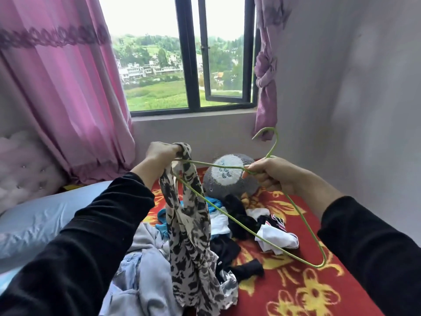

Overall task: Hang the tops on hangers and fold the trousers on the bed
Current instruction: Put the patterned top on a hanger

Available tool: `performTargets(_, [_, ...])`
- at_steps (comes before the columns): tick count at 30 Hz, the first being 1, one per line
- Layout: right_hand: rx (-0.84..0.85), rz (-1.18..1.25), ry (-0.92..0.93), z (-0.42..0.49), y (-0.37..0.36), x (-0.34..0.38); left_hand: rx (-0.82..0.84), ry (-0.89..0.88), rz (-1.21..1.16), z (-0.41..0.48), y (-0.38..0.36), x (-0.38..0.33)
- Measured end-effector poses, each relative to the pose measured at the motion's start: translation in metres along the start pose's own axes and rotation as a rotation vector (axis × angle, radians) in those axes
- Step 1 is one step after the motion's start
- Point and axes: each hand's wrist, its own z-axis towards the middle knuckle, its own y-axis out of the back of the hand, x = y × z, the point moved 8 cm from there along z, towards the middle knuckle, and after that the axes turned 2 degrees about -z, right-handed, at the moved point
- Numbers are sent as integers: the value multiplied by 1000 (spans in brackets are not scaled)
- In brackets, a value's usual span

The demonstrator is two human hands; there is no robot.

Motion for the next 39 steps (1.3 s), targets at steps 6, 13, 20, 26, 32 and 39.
performTargets(6, [-235, -152, 191, 5, -32, 24, 231, -96, -53, -36, -42, -27])
performTargets(13, [-303, -163, 297, -1, -33, 48, 605, -212, 374, -59, -43, -39])
performTargets(20, [-134, -126, 336, -4, -52, 53, 407, -771, 806, -76, -62, -43])
performTargets(26, [128, -44, 244, -10, -38, 41, 367, -825, 691, -72, -55, -55])
performTargets(32, [129, -532, 97, -1, -31, -14, 293, -829, 372, -75, -34, -75])
performTargets(39, [197, -741, 111, 18, -85, -66, 180, -777, 241, -69, -12, -90])
